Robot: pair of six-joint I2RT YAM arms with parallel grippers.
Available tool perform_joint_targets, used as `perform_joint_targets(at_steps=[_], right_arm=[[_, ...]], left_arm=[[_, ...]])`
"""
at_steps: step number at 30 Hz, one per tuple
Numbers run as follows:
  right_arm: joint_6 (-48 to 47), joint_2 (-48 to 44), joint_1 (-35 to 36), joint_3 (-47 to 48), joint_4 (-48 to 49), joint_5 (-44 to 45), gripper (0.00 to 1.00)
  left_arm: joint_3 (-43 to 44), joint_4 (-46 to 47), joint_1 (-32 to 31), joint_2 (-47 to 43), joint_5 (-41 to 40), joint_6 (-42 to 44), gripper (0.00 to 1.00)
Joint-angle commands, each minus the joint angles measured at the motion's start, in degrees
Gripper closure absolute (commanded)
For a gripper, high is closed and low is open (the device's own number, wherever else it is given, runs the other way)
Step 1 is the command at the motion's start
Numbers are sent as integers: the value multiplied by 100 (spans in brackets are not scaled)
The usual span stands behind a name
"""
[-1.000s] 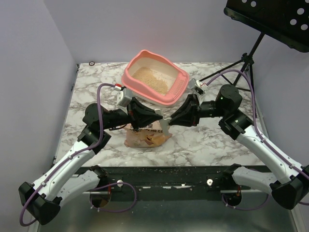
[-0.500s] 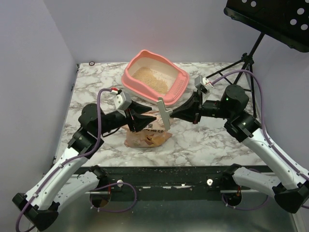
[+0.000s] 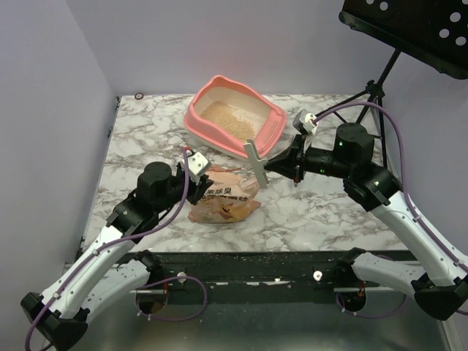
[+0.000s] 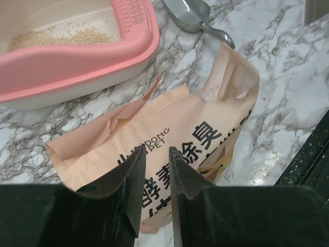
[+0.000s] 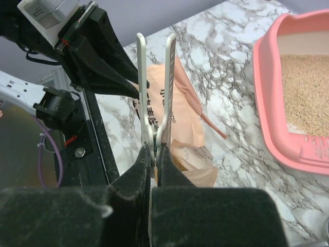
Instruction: Fill the litter box with clean litter
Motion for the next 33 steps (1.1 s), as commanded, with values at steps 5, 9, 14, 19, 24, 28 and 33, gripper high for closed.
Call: perform_joint_targets(at_steps=[5, 9, 14, 19, 24, 28, 33], right_arm=[[-77, 104, 24, 39, -291, 58, 100], [72, 61, 24, -110, -142, -21, 99], [222, -220, 16, -593, 140, -21, 99], [239, -449, 24, -857, 272, 5, 100], [397, -493, 24, -1042, 482, -293, 99], [415, -511, 24, -1200, 623, -294, 99], [415, -467, 7, -1244, 658, -311, 100]], left_arm=[[-499, 249, -110, -420, 880, 595, 73], [-543, 302, -320, -236, 1110, 832, 63], [-578, 21, -1366, 116, -48, 1719, 48], [-675, 126, -1727, 239, -831, 2220, 43], [-868, 512, -1920, 143, -1736, 2897, 43], [-930, 706, -1964, 125, -1887, 3249, 43], [-939, 776, -1965, 309, -1800, 3259, 42]])
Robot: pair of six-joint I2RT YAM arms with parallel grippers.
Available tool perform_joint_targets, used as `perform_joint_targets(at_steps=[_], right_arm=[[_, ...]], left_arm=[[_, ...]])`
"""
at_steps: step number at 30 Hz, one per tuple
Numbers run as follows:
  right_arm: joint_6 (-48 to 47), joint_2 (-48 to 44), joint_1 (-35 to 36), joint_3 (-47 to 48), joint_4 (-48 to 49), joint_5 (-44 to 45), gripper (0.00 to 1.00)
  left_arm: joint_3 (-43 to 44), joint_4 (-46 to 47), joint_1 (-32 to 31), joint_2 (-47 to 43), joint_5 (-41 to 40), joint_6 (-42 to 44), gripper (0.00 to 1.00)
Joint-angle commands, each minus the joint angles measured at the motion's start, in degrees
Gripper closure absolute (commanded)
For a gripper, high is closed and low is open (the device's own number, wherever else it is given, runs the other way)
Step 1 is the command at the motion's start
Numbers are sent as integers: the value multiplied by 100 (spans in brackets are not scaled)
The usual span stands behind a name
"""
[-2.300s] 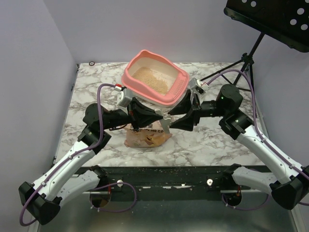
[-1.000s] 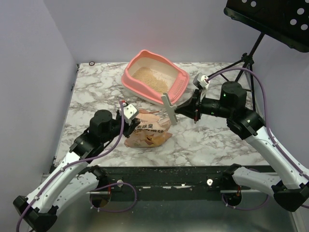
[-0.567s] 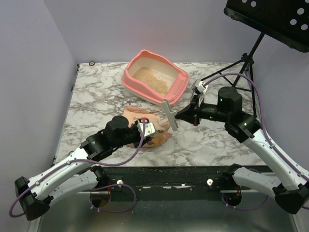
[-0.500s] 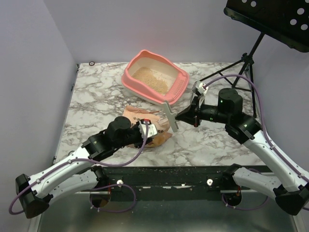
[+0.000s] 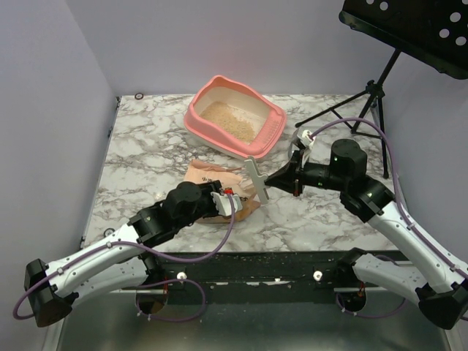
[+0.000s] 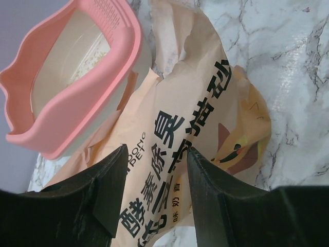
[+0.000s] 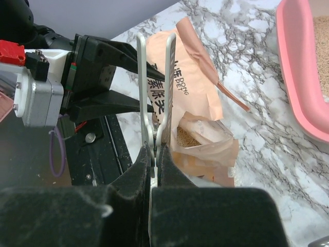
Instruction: Fill the litter box with clean litter
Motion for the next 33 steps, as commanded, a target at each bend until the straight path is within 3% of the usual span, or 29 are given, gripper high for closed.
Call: perform_joint_targets(at_steps=[1, 19, 29, 33], right_arm=[[52, -16, 15, -66, 272, -158, 99], [122, 239, 15, -31, 158, 308, 99], [123, 238, 15, 22, -62, 378, 99], [79, 282, 15, 39, -264, 527, 99]], left_arm=[[-43, 280, -39, 128, -197, 240, 42], [-429, 755, -74, 242, 189, -41, 43], [-184, -8, -4, 831, 286, -392, 46], [-8, -299, 163, 928, 286, -515, 54]])
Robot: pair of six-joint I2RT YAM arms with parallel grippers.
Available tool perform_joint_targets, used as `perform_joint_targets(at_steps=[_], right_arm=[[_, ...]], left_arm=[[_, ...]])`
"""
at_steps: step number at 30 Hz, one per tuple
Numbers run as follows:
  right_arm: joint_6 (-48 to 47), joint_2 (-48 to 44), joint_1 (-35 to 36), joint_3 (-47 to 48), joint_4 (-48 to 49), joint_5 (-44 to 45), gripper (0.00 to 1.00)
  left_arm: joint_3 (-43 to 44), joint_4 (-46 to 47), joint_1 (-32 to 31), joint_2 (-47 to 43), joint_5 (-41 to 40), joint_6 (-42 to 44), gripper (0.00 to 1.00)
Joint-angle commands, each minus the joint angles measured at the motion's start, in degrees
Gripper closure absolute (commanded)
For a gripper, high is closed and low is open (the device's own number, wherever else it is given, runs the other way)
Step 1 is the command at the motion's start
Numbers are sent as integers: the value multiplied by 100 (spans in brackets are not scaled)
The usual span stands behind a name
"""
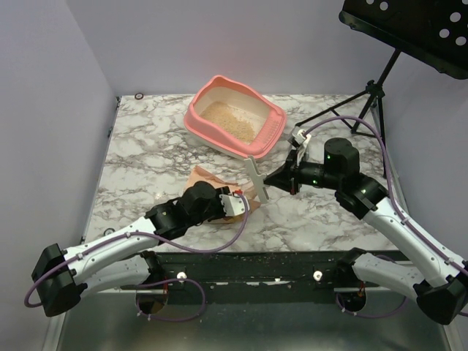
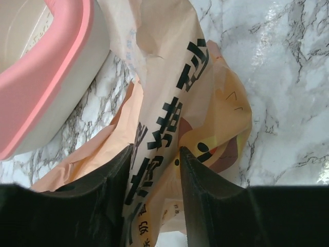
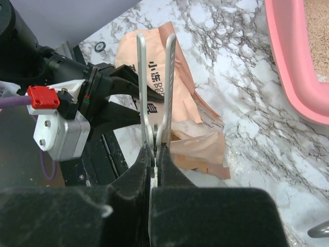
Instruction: Fill the litter box with clean litter
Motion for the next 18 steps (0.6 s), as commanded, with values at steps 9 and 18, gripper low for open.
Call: perform_joint_targets(at_steps=[9, 18], right_arm=[[-171, 66, 24, 219, -173, -116, 99], [-540, 294, 24, 509, 126, -713, 99]], left_arm=[[635, -953, 434, 201, -87, -761, 100], [697, -909, 434, 16, 124, -1218, 100]])
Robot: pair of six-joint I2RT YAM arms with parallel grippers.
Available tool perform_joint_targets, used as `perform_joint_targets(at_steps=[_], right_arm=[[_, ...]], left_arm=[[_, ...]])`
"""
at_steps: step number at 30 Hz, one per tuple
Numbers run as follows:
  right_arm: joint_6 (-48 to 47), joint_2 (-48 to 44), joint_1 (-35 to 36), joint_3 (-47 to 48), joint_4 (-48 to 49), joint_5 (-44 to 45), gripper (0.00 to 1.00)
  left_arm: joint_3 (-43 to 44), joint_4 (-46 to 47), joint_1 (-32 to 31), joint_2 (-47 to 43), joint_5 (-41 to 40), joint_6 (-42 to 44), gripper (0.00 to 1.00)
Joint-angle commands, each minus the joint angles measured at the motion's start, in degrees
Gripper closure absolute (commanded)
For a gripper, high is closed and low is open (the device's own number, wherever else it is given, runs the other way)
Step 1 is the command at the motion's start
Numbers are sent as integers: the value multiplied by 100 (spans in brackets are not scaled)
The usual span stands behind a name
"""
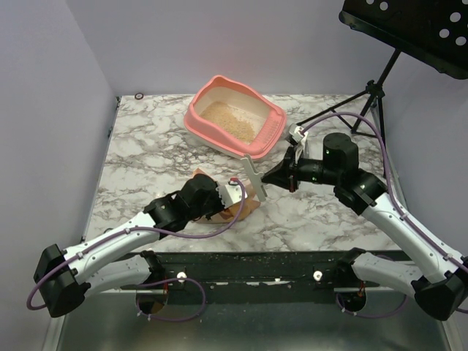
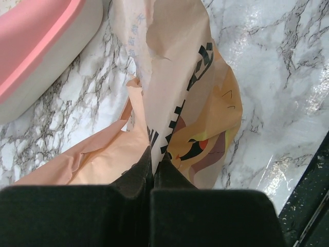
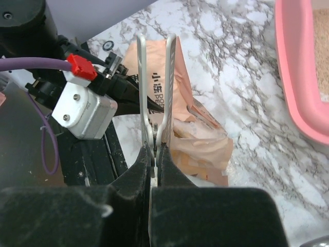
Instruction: Fill the litter box with clean litter
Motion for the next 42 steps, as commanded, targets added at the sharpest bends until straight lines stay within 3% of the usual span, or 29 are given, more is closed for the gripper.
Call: perform_joint_targets(at_steps=[1, 9, 13, 20, 30, 32, 38, 42], right_arm=[[-526, 172, 24, 284, 323, -655, 99], [-1442, 550, 16, 276, 886, -1902, 100], [-1487, 481, 24, -57, 1631, -2395, 99], [-1012, 164, 15, -971, 3521, -2326, 100], [-1960, -126, 24, -1965, 4718, -2880, 100], [-2110, -214, 24, -1966, 4527, -2827, 100], [-3751, -750, 24, -1221, 1332, -1625, 100], [-4386, -917, 24, -824, 18, -843, 100]], left_arm=[[207, -221, 69, -217, 24, -353, 100], [93, 139, 147, -577, 437, -660, 96], [-56, 280, 227, -736, 709, -766, 98], [-171, 439, 227, -851, 885, -739, 100], [-215, 641, 367, -807, 947, -1064, 100], [-224, 650, 376, -798, 964, -1082, 100], [-180, 579, 403, -763, 815, -1161, 100], [-118, 553, 455, -719, 771, -1267, 100]])
